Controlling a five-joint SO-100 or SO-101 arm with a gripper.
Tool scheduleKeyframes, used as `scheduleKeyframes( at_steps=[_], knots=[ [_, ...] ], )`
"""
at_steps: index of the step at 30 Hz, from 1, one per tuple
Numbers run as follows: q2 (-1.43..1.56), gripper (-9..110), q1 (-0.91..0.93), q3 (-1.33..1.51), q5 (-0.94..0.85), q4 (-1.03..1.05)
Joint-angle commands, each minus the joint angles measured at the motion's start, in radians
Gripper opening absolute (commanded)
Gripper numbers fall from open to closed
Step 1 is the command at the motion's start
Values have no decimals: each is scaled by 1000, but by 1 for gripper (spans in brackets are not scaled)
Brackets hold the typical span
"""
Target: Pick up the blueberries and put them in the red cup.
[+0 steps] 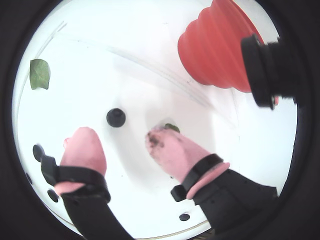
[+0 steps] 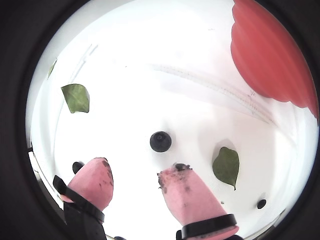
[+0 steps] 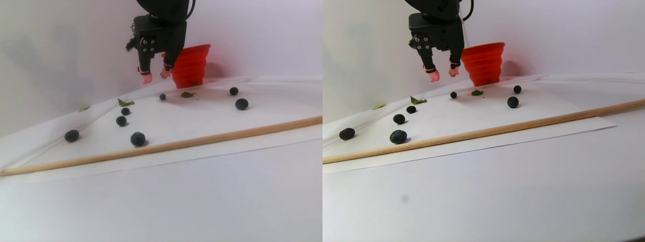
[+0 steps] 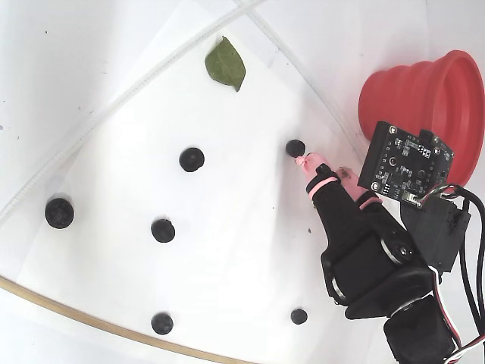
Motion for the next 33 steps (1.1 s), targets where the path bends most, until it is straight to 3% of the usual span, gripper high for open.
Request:
scheduleKeyframes(
  at_steps=[1, 33],
  knots=[
    [5, 18, 3, -63, -5, -28],
    [-213, 18, 32, -181, 37, -153]
  ],
)
